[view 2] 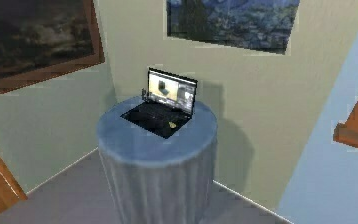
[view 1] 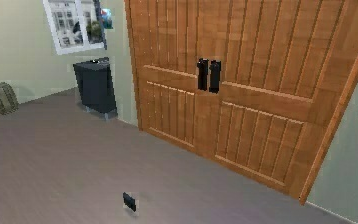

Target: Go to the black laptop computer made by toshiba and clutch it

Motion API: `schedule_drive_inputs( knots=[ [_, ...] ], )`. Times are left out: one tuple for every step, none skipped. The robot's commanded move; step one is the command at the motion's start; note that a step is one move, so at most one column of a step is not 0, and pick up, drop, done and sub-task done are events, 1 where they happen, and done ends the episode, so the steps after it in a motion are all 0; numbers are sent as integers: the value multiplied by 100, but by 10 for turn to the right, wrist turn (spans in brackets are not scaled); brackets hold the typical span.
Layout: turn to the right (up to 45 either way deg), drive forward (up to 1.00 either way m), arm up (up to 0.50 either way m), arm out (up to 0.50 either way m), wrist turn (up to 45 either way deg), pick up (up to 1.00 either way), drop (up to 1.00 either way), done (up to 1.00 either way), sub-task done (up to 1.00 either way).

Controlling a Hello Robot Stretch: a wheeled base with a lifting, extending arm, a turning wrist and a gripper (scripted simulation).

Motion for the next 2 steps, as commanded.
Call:
schedule_drive_inputs(
  knots=[
    [0, 0, 50, 0, 0, 0, 0, 0, 0],
    [0, 0, 38, 0, 0, 0, 0, 0, 0]
  ],
)
